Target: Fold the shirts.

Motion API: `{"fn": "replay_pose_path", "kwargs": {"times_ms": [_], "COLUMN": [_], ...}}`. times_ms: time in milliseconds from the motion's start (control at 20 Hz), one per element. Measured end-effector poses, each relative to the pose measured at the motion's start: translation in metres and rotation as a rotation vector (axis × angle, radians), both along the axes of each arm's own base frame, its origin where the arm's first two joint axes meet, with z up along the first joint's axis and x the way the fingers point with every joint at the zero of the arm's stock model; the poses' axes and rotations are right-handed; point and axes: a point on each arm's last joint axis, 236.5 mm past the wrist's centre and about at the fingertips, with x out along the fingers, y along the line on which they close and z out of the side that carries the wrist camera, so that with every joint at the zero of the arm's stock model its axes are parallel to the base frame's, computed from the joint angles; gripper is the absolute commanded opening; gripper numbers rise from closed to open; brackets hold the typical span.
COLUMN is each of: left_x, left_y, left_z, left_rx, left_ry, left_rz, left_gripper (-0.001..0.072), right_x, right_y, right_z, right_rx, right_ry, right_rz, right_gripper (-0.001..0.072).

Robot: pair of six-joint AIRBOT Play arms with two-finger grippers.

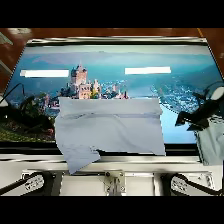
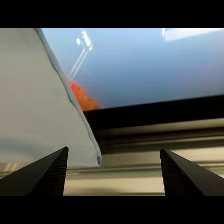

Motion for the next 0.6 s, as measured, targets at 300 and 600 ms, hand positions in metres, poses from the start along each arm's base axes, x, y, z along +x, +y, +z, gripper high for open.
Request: {"fn": "replay_pose_path", "kwargs": {"times_ms": [300, 600], "left_x": [-0.062, -0.072], "left_y": [-0.024, -0.046], "left_z": [-0.032, -0.056], "left_rx": [-0.156, -0.175], "left_ry": [0.036, 0.035], "left_rz": [0.098, 0.06], "left_gripper": [0.066, 0.0653], "right_x": [-0.033, -0.033], "right_y": [0.008, 0.017], "right_z": [-0.01, -0.016], "right_rx": [0.087, 0.124], "right_ry": [-0.065, -0.103], "right_rz": [-0.12, -0.156], "right_gripper": [0.0677, 0.0676]}}
